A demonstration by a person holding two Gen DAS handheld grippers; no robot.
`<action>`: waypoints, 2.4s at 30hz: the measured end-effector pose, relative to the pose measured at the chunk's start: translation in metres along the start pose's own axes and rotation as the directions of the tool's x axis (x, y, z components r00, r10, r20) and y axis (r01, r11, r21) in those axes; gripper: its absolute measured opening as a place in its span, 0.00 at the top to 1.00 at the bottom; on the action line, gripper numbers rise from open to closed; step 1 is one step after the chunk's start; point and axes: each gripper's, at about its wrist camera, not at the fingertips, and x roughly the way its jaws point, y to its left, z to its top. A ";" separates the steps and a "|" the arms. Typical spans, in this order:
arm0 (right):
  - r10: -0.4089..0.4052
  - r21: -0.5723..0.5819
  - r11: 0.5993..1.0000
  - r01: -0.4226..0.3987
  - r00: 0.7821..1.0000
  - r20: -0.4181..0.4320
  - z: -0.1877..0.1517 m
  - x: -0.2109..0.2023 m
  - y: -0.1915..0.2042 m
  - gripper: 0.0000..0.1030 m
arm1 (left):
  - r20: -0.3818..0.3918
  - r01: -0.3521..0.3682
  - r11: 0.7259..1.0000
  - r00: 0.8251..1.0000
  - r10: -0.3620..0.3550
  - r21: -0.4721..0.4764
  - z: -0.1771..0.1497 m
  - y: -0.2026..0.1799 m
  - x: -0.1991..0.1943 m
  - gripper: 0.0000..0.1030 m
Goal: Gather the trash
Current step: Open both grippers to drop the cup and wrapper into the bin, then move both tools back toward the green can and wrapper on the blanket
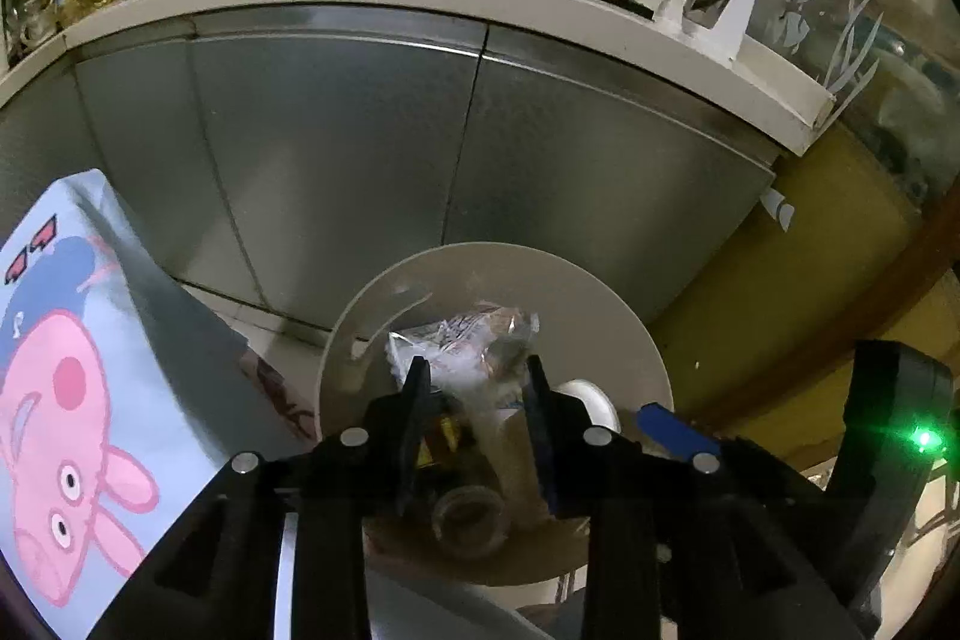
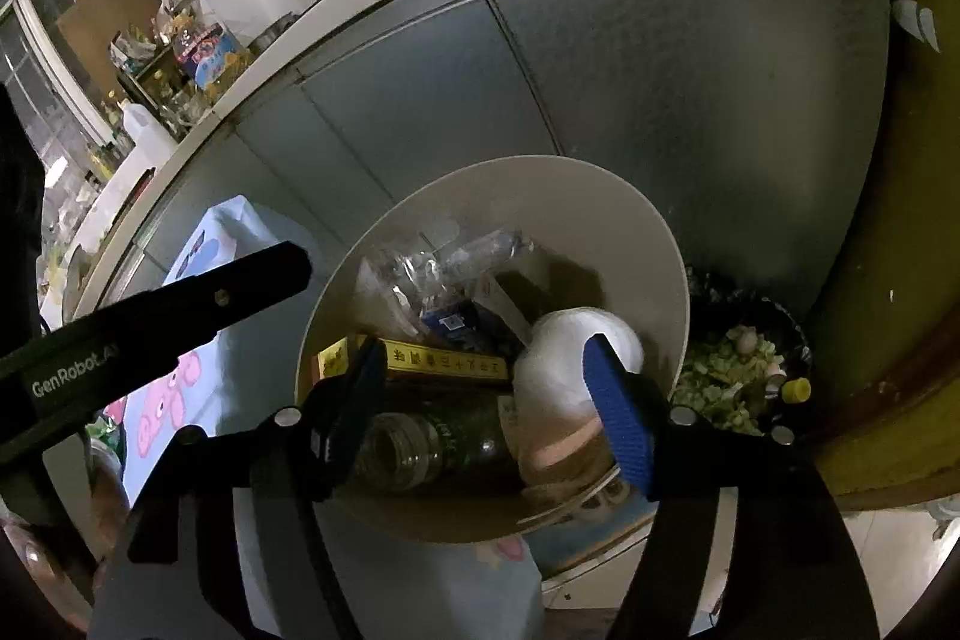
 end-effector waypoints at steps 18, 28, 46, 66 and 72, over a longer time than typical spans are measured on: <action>-0.019 -0.001 1.000 0.019 0.999 0.050 -0.022 -0.040 0.020 0.34 | 0.112 -0.077 0.997 0.991 0.074 0.018 -0.049 0.006 -0.079 0.69; -0.019 -0.071 0.997 0.026 0.995 0.100 -0.034 -0.070 0.055 0.34 | 0.165 -0.138 0.990 0.977 0.134 0.016 -0.074 0.018 -0.121 0.69; 0.012 -0.169 0.986 0.012 0.990 0.140 -0.054 -0.112 0.116 0.35 | 0.266 -0.176 0.984 0.948 0.175 -0.021 -0.108 0.039 -0.196 0.66; 0.297 -0.465 0.841 -0.278 0.954 -0.035 -0.134 -0.121 0.276 0.37 | 0.298 -0.581 0.704 0.644 0.704 -0.407 -0.253 0.213 -0.476 0.66; 0.371 -0.537 0.740 -0.405 0.912 -0.175 -0.179 -0.118 0.328 0.40 | 0.166 -0.749 0.438 0.413 0.895 -0.496 -0.310 0.248 -0.567 0.61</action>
